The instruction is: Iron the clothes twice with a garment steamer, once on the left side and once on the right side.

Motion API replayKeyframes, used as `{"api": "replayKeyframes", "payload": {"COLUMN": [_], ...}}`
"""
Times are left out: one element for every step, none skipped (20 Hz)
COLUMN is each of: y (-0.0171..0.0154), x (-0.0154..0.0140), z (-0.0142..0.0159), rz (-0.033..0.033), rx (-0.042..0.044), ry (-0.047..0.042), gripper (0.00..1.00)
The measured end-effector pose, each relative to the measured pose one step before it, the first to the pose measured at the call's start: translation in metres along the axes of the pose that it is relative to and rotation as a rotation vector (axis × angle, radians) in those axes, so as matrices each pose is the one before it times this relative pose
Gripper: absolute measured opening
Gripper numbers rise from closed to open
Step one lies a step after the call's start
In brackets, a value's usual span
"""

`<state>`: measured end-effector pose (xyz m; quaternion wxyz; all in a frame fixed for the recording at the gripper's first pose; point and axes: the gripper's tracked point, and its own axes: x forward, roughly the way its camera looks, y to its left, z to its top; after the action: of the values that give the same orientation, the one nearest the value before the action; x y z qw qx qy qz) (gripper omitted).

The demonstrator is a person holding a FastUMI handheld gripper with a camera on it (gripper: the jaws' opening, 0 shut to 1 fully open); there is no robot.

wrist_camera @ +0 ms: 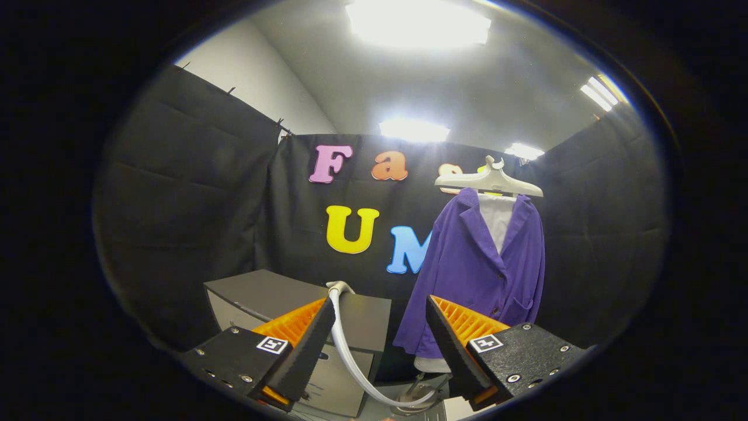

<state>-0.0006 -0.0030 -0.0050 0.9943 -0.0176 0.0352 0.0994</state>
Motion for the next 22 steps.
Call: {"api": "replayKeyframes", "payload": {"y": [0.00121,0.00275,0.00094,0.00141,0.00339,0.00619,0.00594,0.00391,0.00014,-0.00175,0.00009,0.00250,0.00555,0.00561,0.00435,0.00301,0.00424,0.00247,0.00238,0.00147,0.00132,0.00231], "x": [-0.00466,-0.00724,-0.00585,-0.00260,-0.00082,0.00050,0.00330,0.00503,0.00845,0.01116,0.01044,0.01485,0.01344,0.01303,0.01298,0.01388,0.01372,0.01390,0.01463,0.01352,0.01338,0.01304], "z": [-0.00160,-0.00438,-0.00363,-0.00298,-0.00260,-0.00382,-0.00003,0.00123,0.00097,-0.00102,0.00113,-0.00205,0.00030,0.00135,0.00329,0.00324,0.00163,0.00307,0.00254,0.00123,0.00022,-0.00038], "rz": [0.01641,0.01504,0.01048,0.00927,0.01263,0.01628,0.01911,0.01171,-0.00036,-0.00799,-0.00726,-0.00608,0.00605,0.00735,0.00064,0.00041,0.00049,-0.00170,-0.00514,-0.00674,-0.00249,0.00086], "rx": [-0.00891,-0.00625,0.00198,0.01075,0.02033,0.02478,0.02085,0.00908,-0.00640,-0.01273,-0.00957,-0.00142,0.00401,0.00912,0.01353,0.01772,0.01971,0.01990,0.01699,0.01148,0.00793,0.00724], "ry": [-0.00071,0.00285,0.00068,0.00359,0.00902,0.00861,0.00185,-0.00155,0.00191,0.00506,0.00916,0.01147,0.01365,0.01292,0.00563,0.00453,0.00691,0.00608,0.00448,0.00877,0.00881,0.00619], "gripper": [0.96,0.96,0.96,0.96,0.96,0.96,0.96,0.96,0.96,0.96,0.96,0.96,0.96,0.96,0.96,0.96,0.96,0.96,0.96,0.96,0.96,0.96]}}
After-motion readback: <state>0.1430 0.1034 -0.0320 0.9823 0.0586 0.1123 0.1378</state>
